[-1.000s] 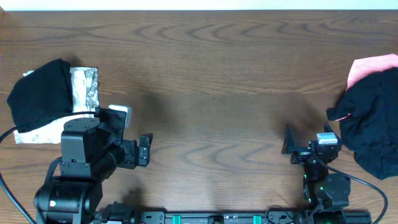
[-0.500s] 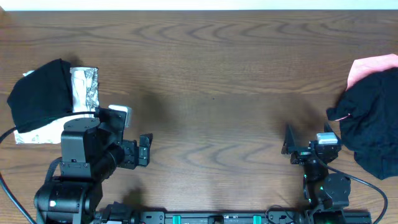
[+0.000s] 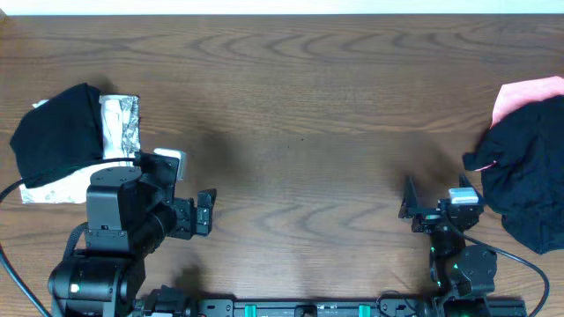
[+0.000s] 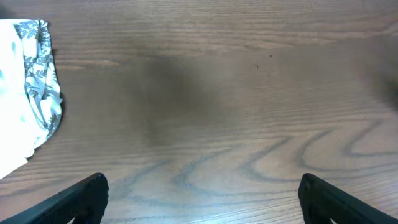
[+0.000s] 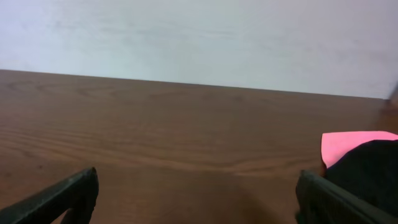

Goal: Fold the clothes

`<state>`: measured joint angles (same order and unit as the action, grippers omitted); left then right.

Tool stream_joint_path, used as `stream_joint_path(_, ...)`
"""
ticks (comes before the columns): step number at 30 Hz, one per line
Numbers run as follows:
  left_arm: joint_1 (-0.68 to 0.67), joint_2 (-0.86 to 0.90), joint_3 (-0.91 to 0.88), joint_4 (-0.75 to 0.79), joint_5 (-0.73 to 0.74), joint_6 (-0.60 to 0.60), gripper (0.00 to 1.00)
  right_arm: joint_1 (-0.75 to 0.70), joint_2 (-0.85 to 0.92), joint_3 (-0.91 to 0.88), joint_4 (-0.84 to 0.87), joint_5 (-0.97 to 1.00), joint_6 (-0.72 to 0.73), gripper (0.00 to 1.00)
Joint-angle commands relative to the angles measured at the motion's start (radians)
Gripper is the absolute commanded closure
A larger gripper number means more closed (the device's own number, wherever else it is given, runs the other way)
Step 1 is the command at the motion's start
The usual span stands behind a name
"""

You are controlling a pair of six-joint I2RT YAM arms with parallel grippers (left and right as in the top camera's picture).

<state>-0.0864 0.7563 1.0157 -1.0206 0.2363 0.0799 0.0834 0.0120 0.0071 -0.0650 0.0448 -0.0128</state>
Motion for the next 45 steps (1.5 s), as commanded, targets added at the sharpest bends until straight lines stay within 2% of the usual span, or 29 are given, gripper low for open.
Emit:
stream_joint_path(1,-0.002,-0.008,-0.002,0.001,-0.001,0.013,0.02,-0.005,-0.007,-0.002,-0.003,0.01,-0.019,0.01)
stream_joint_path(6,-0.002,-0.056,-0.014,0.003,-0.003,0.014,0.02,-0.005,-0.007,-0.002,-0.003,0.01,-0.019,0.01)
stream_joint_path(8,-0.002,-0.094,-0.037,0.001,-0.061,0.017,0.02,-0.005,-0.007,-0.002,-0.003,0.01,-0.019,0.01)
stream_joint_path(15,-0.002,-0.337,-0.287,0.057,-0.093,0.017,0.02,-0.005,-0.007,-0.002,-0.003,0.01,-0.019,0.01)
stream_joint_path(22,-0.002,-0.622,-0.591,0.304,-0.14,0.021,0.02,-0.005,-0.007,-0.002,-0.003,0.01,-0.019,0.01)
stream_joint_path(27,-0.002,-0.742,-0.726,0.468,-0.201,0.025,0.02,-0.005,-0.007,-0.002,-0.003,0.011,-0.019,0.01)
stream_joint_path(30,-0.002,-0.754,-0.788,0.581,-0.222,0.056,0.02,-0.005,-0.007,-0.002,-0.003,0.011,-0.019,0.01)
stream_joint_path(36,-0.002,-0.755,-0.93,0.908,-0.223,0.22,0.02,-0.005,-0.007,-0.002,-0.003,0.01,-0.019,0.01)
stream_joint_path(40,0.003,-0.755,-1.006,1.067,-0.223,0.294,0.02,-0.005,-0.007,-0.002,-0.003,0.011,-0.019,0.01)
stream_joint_path(45,0.027,-0.755,-1.012,1.041,-0.219,0.283,0.02,-0.005,-0.007,-0.002,-0.003,0.01,-0.019,0.01)
